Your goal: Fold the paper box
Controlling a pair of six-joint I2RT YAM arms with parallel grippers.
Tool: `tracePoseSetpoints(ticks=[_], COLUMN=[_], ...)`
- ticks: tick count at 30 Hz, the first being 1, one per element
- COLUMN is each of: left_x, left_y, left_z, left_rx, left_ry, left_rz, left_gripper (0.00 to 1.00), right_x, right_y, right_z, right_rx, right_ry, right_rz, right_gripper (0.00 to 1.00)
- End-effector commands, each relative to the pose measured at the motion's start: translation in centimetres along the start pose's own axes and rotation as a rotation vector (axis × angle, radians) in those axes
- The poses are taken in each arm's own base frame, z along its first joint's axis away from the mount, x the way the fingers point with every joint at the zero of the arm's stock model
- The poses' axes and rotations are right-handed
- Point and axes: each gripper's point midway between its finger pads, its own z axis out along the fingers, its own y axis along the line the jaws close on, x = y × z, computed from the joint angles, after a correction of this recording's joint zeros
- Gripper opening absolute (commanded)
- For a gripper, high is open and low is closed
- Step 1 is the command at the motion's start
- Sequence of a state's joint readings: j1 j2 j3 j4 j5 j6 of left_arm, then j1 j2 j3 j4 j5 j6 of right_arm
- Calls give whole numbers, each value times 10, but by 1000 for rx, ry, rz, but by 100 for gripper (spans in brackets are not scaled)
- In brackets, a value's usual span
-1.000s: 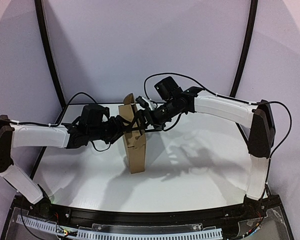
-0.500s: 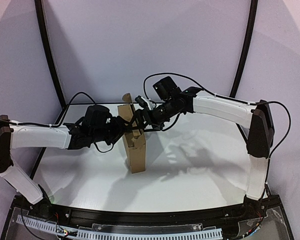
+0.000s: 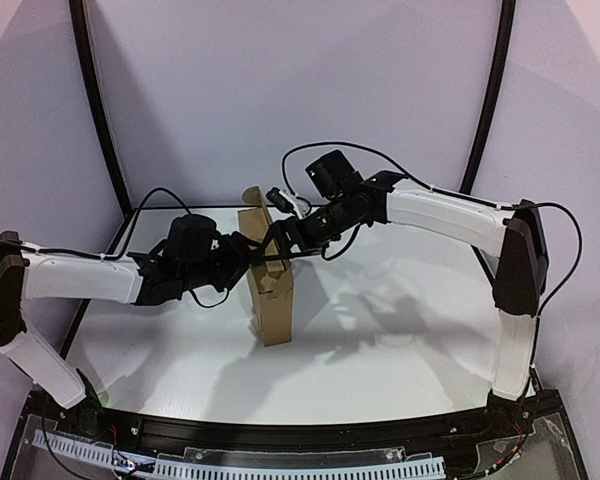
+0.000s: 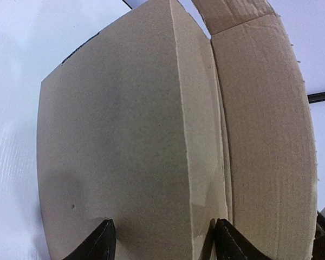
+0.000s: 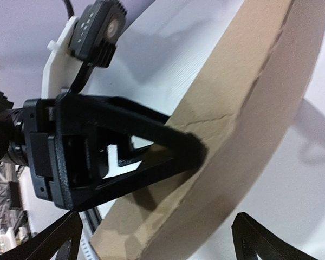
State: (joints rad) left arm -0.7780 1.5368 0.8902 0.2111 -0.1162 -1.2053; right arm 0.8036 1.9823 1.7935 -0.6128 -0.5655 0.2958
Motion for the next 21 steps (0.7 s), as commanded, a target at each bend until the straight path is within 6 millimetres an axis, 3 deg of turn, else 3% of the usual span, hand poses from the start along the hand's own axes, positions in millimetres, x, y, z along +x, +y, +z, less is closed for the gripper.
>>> tracePoseSetpoints(ticks=[1,5,11,16,17,18,20,21], left_x=[11,2,-21,-31,-39,-46,-84,-89], left_y=[-10,-13,-26,-1,7,10,21,21], left_z=[-11,-25,-63,-98,-113,-114,-131,-132], left_rx=[51,42,-16,-186,-243,-268,-335,-310], left_ry=[33,-1,-51,-20,-36,-56,-123,-105], left_rz=[9,58,343,619,714,751,799,819], left_gripper=[66,74,97,99,99,99,99,99], right_x=[-17,-24,-28,-6,5,8,19,24], right_y=[-21,-31,-22,-13,-4,1,17,23], right_z=[-33,-56,-80,-96,-103,-103,-112,-116], right_rx=[122,193,218,226,223,217,239,240], right_ry=[-84,-119,-165,-162,-176,-175,-234,-261], right_rz=[-45,-49,-63,-131,-219,-242,-373,-394], right_gripper=[98,98,98,98,98,98,98,98])
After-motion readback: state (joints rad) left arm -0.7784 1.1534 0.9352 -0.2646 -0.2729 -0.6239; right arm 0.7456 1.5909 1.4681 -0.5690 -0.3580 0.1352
